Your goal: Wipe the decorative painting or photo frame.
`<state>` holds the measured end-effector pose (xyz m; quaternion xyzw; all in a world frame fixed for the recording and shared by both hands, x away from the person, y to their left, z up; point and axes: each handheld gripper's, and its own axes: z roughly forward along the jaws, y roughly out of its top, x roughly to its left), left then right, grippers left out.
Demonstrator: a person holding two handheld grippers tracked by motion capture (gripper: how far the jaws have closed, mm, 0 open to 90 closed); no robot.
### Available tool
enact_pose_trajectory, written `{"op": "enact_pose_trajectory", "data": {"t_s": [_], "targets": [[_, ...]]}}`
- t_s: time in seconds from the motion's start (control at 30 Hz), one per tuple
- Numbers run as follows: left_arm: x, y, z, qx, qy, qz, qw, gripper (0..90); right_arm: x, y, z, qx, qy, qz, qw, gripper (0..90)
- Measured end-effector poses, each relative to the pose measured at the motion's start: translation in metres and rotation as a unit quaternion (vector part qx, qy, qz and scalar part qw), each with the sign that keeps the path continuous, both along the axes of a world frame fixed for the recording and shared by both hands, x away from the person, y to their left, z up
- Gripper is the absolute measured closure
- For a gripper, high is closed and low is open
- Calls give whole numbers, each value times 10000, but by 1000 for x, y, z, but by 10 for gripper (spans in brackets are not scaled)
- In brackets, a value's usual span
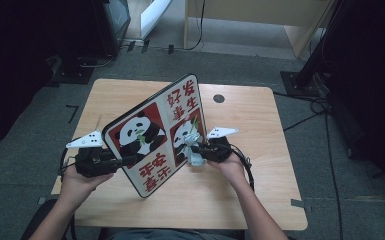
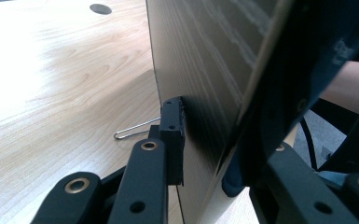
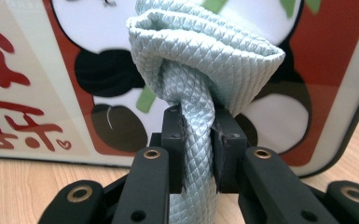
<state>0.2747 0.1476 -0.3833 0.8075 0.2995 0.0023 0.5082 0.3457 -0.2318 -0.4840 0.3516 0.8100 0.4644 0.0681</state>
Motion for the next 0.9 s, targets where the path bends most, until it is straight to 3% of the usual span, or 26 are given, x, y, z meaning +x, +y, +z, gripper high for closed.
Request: {"op": "enact_pose_trajectory", "data": {"t_s": [0.17,0.3,0.37,0.57,0.9], "targets": [[0,0,0,4,-8,-1,10000,737,1,-1,-1,-41,126,3,9999,778],[0,0,0,-8,12,15,10000,738,3,-2,5,-158,208,34,9997,780],[1,0,0,-12,23,29,10000,739,3,-3,10,-99,175,12,9998,782],[1,0,-1,-32,37,54,10000,745,3,-6,37,26,-95,-27,9999,784],[-1,0,-2,-43,34,131,9999,751,4,0,89,189,-340,28,9992,783]]}}
